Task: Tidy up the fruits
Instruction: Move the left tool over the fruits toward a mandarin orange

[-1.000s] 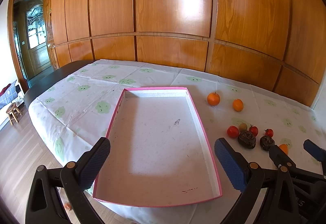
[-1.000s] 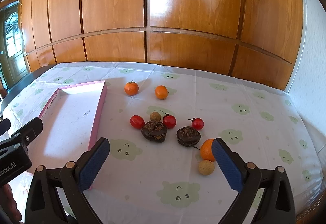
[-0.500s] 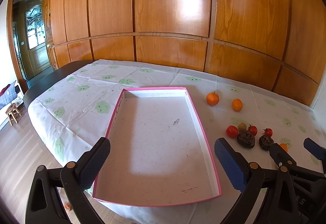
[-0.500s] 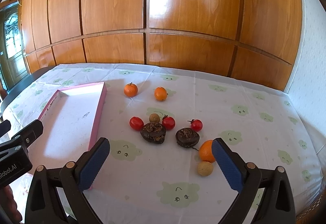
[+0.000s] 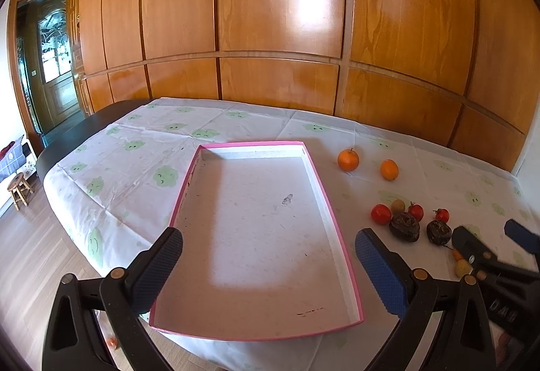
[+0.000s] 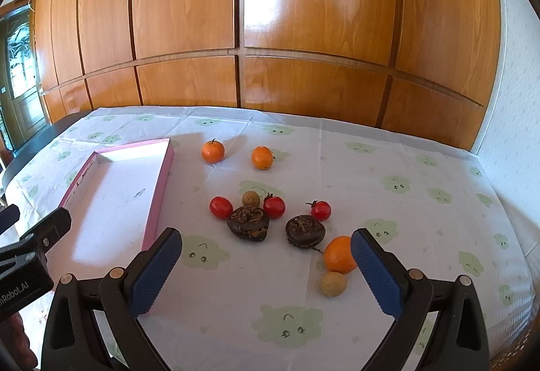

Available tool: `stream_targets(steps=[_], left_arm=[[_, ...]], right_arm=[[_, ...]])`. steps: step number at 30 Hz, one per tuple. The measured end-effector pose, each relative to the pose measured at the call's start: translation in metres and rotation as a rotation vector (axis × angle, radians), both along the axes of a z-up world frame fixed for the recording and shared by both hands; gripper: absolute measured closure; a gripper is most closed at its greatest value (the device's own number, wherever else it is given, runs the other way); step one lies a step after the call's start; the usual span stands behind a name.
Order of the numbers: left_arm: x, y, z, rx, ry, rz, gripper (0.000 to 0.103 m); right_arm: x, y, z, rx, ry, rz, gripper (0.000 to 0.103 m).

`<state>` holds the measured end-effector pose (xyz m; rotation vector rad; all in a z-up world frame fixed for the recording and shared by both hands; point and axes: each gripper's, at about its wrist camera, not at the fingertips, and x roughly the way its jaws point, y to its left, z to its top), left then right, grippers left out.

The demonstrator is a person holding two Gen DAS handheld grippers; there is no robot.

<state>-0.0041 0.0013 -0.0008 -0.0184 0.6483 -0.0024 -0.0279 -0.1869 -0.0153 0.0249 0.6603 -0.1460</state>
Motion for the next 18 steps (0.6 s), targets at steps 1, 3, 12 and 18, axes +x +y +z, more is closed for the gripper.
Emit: stream_targets(steps=[1, 3, 12, 18], left_arm=[[0.0, -0.001, -0.001, 0.001, 0.003, -0.005, 0.0], [0.0, -0.002, -0.002, 0.002, 0.006, -0.014, 0.0], [0.016, -0.014, -0.01, -0.137, 0.13, -0.201, 0.0], [0.026, -0.041, -0.002, -0.037, 0.11, -0.287, 0.0]], right_arm=[[0.001, -0.003, 0.001, 0.002, 0.002, 0.001, 0.001], [0.005, -0.012, 0.004, 0.015, 0.009, 0.005, 0.001], [0.041, -0.079, 0.02, 0.082, 0.098, 0.081, 0.002], [0.075, -0.144, 0.003, 0.137, 0.207, 0.029, 0.021]])
